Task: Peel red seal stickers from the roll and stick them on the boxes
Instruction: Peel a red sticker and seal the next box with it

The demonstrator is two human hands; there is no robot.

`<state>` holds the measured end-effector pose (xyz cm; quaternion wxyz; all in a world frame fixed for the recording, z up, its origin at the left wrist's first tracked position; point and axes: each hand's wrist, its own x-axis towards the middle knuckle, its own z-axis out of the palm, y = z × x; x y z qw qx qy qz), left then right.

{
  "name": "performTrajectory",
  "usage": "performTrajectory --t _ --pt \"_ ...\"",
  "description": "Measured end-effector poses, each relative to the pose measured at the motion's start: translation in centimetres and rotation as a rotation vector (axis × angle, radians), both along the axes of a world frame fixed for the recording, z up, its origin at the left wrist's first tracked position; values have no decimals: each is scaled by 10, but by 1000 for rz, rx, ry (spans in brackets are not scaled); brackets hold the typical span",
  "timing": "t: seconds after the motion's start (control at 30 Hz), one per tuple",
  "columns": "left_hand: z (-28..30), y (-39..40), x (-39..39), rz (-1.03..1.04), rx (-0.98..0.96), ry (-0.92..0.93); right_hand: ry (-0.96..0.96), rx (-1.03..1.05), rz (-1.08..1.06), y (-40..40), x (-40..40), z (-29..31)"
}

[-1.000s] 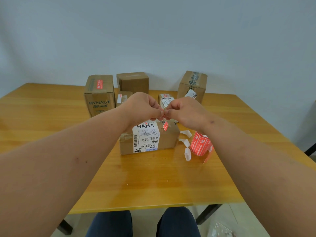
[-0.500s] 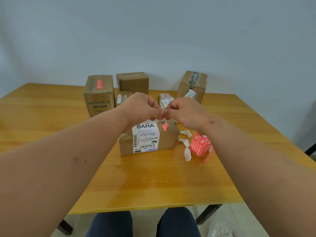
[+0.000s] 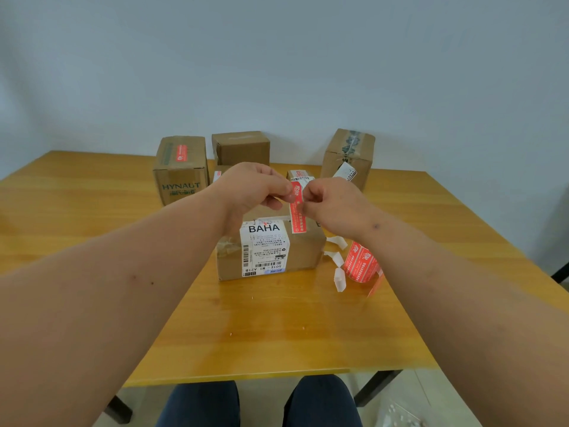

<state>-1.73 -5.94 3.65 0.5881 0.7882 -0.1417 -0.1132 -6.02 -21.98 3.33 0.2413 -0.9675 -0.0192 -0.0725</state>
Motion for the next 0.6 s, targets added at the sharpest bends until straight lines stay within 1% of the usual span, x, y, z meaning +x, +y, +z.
performTrajectory --t 0.1,0.17,0.23,0.3,0.5,0.6 --pt "-3 2 2 52 78 -23 35 356 -71 -6 0 2" --pt "-4 3 0 -2 178 13 46 556 -97 -10 0 3" --pt "-4 2 -4 -77 265 58 37 680 -114 -12 1 4" --pt "-5 1 -6 -116 298 70 35 716 -132 -12 0 5" --pt "-6 0 -3 -111 176 76 43 724 -104 -12 0 3" --pt "-6 -1 -2 -115 158 75 42 716 -91 -14 1 2"
